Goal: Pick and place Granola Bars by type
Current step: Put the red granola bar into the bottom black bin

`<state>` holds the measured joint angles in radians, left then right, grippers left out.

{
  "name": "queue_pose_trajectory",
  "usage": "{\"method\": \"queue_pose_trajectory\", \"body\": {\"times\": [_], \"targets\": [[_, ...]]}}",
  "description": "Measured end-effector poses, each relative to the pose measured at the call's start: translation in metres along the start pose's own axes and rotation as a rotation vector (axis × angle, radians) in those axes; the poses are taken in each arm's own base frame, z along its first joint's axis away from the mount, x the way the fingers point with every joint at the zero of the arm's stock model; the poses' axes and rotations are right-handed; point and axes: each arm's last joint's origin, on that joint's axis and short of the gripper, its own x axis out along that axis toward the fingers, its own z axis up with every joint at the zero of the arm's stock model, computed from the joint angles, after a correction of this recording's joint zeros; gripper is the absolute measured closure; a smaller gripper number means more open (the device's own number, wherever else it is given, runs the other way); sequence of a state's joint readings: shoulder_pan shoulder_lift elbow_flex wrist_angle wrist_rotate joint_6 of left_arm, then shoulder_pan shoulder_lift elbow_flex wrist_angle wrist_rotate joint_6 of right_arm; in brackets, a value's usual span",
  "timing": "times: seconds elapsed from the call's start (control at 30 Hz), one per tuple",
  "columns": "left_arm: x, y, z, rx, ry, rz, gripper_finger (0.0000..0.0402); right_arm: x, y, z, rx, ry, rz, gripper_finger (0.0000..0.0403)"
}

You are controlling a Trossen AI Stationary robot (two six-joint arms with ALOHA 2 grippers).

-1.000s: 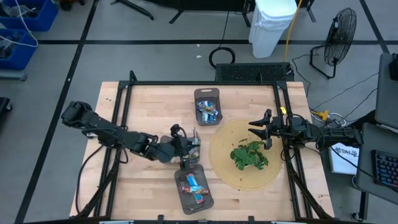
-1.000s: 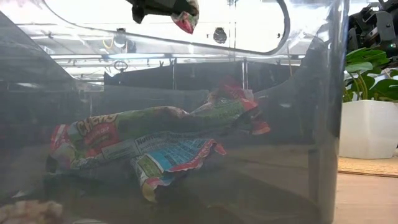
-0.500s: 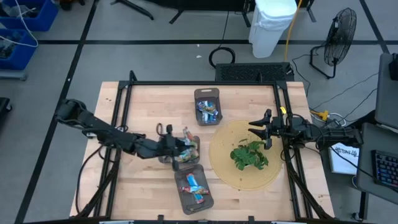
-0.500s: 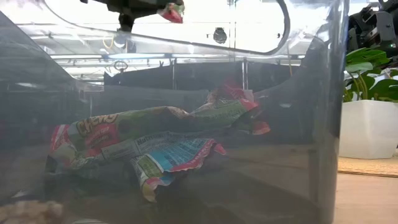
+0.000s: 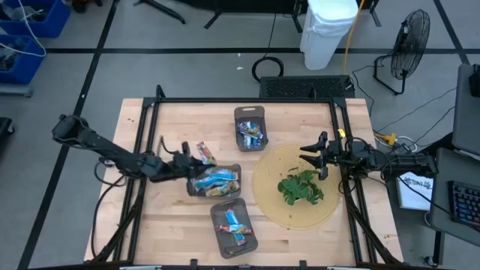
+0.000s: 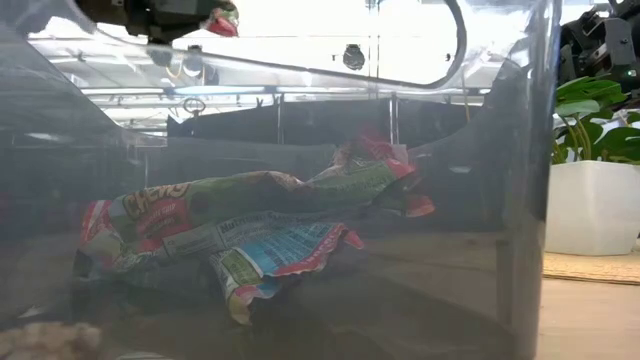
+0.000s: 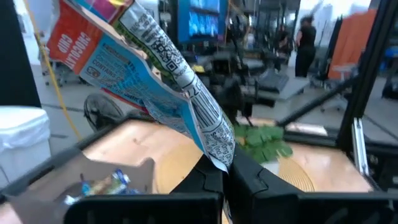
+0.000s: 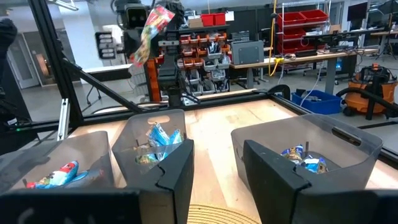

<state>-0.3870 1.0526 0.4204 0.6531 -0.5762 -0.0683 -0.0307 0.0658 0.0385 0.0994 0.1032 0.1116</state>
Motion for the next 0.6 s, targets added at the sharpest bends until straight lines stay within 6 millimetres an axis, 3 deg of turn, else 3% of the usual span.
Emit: {"method": "queue_pose_trajectory", "body": {"times": [0.27,0.6], "targets": [[-0.029,0.023,-0.011,-0.018,-0.035,-0.017,0.0398,0.0,0.0,0.0,0.0,-0.001,0.0,0.0273],[-0.036,0.02,-0.016,-0.19,-0.005,-0.271,0.0395,0.0,0.0,0.0,0.0,-0.001,0.0,0.0273]]}}
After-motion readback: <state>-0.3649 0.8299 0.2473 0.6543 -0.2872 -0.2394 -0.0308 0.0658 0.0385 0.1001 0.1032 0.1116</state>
